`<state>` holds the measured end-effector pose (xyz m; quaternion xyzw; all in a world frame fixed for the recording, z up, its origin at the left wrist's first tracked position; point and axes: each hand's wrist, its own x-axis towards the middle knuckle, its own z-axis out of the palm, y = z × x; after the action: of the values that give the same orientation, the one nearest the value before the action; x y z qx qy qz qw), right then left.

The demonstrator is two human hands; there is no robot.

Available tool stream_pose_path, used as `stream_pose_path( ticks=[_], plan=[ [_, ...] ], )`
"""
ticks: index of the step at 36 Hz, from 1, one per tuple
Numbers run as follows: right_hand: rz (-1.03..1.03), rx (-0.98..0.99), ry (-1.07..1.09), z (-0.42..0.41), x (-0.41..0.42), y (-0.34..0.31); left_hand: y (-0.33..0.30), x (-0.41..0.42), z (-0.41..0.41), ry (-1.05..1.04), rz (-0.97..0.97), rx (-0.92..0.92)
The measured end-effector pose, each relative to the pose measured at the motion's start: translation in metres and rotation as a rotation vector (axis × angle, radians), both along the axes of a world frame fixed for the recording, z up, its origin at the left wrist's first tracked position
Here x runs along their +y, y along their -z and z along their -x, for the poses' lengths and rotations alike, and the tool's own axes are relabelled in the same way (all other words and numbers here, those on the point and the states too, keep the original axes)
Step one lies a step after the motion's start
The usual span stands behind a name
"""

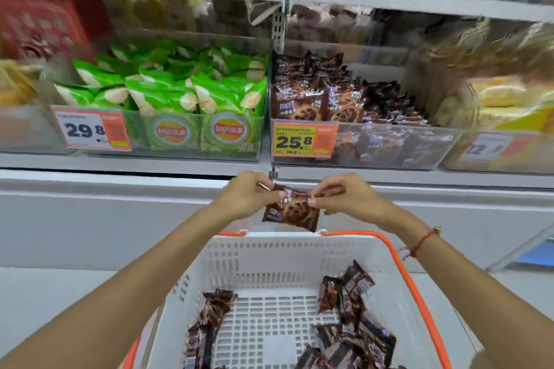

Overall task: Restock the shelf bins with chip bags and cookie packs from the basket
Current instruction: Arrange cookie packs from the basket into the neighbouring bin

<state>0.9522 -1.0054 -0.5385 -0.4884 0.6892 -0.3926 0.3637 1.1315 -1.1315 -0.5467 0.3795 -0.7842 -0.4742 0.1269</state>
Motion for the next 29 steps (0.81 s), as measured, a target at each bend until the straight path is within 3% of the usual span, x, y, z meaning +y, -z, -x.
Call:
stream_pose_path(
  ticks=[2, 7, 13, 18, 22, 29],
  plan=[
    [0.059, -0.031, 0.028, 0.006, 0.004, -0.015, -0.014, 0.003, 0.003, -0.038, 0.007, 0.091],
    [0.187, 0.036, -0.002, 0.012, 0.005, -0.038, -0.036, 0.020, 0.017, -0.126, 0.247, 0.278],
    [0.396, 0.093, 0.068, 0.001, 0.002, -0.047, -0.049, 0.021, 0.028, -0.141, 0.324, 0.414],
    [0.500, 0.078, 0.204, 0.022, 0.006, -0.063, -0.056, 0.011, 0.032, -0.213, 0.599, 0.412],
    [0.632, 0.198, 0.377, 0.050, 0.005, -0.085, -0.063, -0.002, 0.034, -0.235, 0.788, 0.285],
    [0.448, 0.557, 0.190, 0.072, -0.018, -0.109, -0.068, -0.012, 0.031, -0.249, 0.918, 0.105]
  ],
)
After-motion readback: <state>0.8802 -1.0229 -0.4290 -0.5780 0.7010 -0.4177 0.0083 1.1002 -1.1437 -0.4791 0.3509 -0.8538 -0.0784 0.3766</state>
